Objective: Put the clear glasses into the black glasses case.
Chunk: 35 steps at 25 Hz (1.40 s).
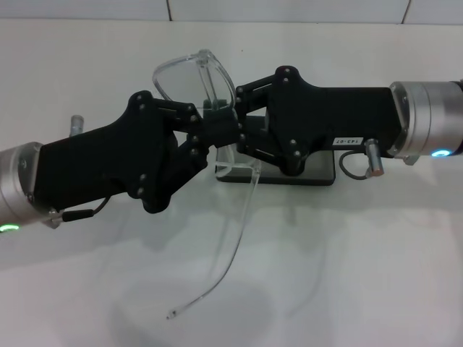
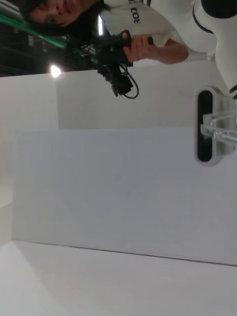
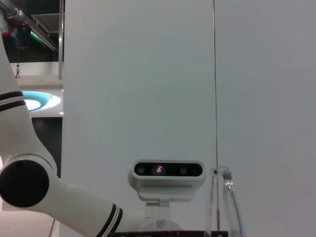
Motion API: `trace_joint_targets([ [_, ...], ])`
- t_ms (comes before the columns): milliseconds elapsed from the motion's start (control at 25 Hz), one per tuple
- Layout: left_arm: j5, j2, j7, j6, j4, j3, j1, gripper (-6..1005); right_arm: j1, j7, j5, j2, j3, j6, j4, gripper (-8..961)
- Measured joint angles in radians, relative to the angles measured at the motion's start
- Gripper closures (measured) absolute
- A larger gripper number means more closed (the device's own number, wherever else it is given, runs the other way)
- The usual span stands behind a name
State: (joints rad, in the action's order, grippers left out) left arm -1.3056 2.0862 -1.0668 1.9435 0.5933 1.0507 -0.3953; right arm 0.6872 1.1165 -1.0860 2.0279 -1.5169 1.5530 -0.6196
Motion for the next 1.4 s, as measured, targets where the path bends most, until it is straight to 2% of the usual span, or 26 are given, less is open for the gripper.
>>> trace_joint_targets([
  [160,0.009,-0.001,0.000,0.025,0.002,0.000,0.006,959,-0.018,-0.011,0.008,-0.001,0.016,-0.004,0.000,838],
  [320,0.042,-0.005,-0.006,0.064,0.006,0.000,0.016,959,-0.050,-0.013,0.012,-0.008,0.080,0.008,0.000,838],
  [440,0.061,-0.012,-0.008,0.076,0.004,0.000,0.025,959,-0.086,-0.009,0.014,-0.010,0.170,0.078,-0.001,838],
  [560,0.066,-0.017,-0.008,0.076,0.000,0.000,0.030,958,-0.133,-0.005,0.056,-0.006,0.294,0.204,0.002,838],
  [800,0.038,-0.014,-0.020,0.074,-0.003,0.006,0.024,958,-0.169,-0.010,0.237,-0.010,0.385,0.330,0.035,838],
  [1000,-0.027,-0.003,-0.044,0.078,-0.007,0.033,-0.010,958,-0.143,-0.068,0.336,-0.004,0.382,0.360,0.081,838],
  [1160,0.023,0.004,-0.020,0.081,-0.015,0.148,-0.023,957,-0.069,-0.118,0.339,-0.001,0.335,0.332,0.162,838],
  [1200,0.023,0.004,-0.020,0.081,-0.015,0.148,-0.023,957,-0.037,-0.150,0.340,0.000,0.304,0.312,0.196,838],
  [1280,0.102,0.006,-0.001,0.081,-0.017,0.232,-0.029,957,-0.027,-0.162,0.341,0.000,0.291,0.303,0.208,838],
  [1320,0.121,0.006,0.000,0.081,-0.017,0.248,-0.033,957,0.011,-0.215,0.346,0.000,0.205,0.245,0.237,838],
  [1400,0.146,0.006,0.001,0.081,-0.017,0.262,-0.040,957,0.019,-0.238,0.357,0.000,0.149,0.213,0.241,838],
])
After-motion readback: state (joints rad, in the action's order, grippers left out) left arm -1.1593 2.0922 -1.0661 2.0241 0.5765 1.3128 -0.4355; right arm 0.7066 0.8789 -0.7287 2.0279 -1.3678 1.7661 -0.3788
